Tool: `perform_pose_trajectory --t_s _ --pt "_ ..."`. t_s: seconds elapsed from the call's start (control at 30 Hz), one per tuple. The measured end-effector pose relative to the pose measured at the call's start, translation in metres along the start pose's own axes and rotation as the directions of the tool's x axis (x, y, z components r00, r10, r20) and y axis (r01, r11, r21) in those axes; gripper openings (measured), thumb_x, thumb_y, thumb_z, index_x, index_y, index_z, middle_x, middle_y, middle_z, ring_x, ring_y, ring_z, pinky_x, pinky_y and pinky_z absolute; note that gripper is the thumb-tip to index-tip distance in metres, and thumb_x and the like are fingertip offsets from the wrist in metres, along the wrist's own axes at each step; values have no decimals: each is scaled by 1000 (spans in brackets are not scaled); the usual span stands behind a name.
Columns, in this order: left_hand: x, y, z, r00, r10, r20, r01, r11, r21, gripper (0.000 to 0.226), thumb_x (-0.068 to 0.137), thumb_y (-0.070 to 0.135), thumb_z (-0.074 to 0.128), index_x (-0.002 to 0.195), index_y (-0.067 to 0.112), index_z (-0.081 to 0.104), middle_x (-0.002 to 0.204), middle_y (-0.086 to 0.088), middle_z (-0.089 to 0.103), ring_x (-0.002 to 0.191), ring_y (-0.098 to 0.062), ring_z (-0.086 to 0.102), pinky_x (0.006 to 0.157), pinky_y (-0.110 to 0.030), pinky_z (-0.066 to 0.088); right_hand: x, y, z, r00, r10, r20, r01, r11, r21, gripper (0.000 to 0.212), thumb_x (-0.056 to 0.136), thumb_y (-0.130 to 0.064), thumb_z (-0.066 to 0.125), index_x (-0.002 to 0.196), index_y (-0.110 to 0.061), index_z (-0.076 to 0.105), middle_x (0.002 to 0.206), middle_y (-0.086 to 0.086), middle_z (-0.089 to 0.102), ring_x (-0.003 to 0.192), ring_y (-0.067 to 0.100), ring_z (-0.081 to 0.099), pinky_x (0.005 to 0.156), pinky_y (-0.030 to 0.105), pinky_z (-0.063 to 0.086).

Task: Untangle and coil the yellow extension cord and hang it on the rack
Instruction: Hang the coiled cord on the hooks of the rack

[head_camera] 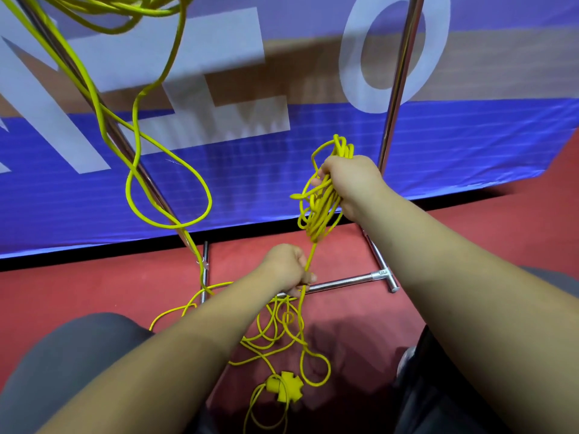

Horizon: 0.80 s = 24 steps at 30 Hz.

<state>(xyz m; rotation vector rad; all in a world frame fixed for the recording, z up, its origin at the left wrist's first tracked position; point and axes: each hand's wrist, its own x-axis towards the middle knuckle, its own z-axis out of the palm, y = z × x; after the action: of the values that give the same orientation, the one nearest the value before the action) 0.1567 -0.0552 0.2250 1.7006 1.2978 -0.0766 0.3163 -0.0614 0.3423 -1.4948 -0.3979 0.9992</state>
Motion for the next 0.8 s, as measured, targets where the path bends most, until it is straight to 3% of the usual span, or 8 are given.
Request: perform_pose_trajectory --t_s 0.17,0.3,0.4,0.47,0.53,0.63,0.73,0.8 --pt "-3 -13 -20 949 158 -274 73 734 675 18 88 19 79 100 9 69 104 -12 73 103 -33 71 83 -39 56 4 -6 -6 996 -15 -90 23 995 95 11 92 1 58 83 -3 63 67 12 66 52 21 65 54 35 55" --pt "-1 -41 -23 952 38 -302 212 631 747 35 88 -6 58 118 6 71 118 -13 72 111 -35 70 87 -41 57 4 -16 -12 983 -56 -177 76 991 109 6 80 -13 69 77 -10 66 74 9 66 67 26 63 68 43 52" --pt "5 -54 -26 954 15 -300 213 671 710 27 89 8 65 115 10 71 116 -10 72 107 -33 71 80 -38 56 -1 -12 -7 989 -91 -121 94 995 24 23 64 -30 68 79 -12 69 75 9 65 70 27 61 68 46 54" --pt "10 -58 -29 959 77 -273 151 677 720 22 93 29 68 107 14 71 112 -7 72 105 -31 70 78 -37 54 -7 -11 -2 991 -118 -62 118 993 1 17 74 -31 69 79 -14 69 75 5 69 71 26 63 71 45 56" --pt "10 -56 -39 970 168 -175 -2 726 688 30 98 46 63 95 17 71 93 -5 70 94 -28 66 77 -33 50 -6 -12 0 993 -114 -6 114 993 43 12 92 -25 66 89 -14 66 74 4 71 71 23 71 68 41 58" --pt "-7 -49 -59 961 257 100 -276 892 359 36 95 46 70 72 22 58 63 11 51 63 -9 51 63 -26 40 -6 -17 -1 994 -87 64 81 992 101 11 100 -23 62 97 -13 60 66 6 57 65 25 74 57 41 60" --pt "-20 -55 -62 813 183 553 -304 943 134 29 89 26 81 81 22 53 75 7 63 71 -5 60 70 -22 45 -9 -21 -7 993 -97 63 94 995 43 14 96 -22 66 86 -16 59 56 1 44 44 17 44 48 29 46" --pt "-22 -62 -50 762 102 640 -358 890 284 28 84 26 83 88 20 55 76 7 63 70 -8 58 66 -27 44 -10 -25 -12 990 -76 115 71 996 49 16 97 -21 65 83 -19 58 55 -3 37 41 12 32 43 23 34"
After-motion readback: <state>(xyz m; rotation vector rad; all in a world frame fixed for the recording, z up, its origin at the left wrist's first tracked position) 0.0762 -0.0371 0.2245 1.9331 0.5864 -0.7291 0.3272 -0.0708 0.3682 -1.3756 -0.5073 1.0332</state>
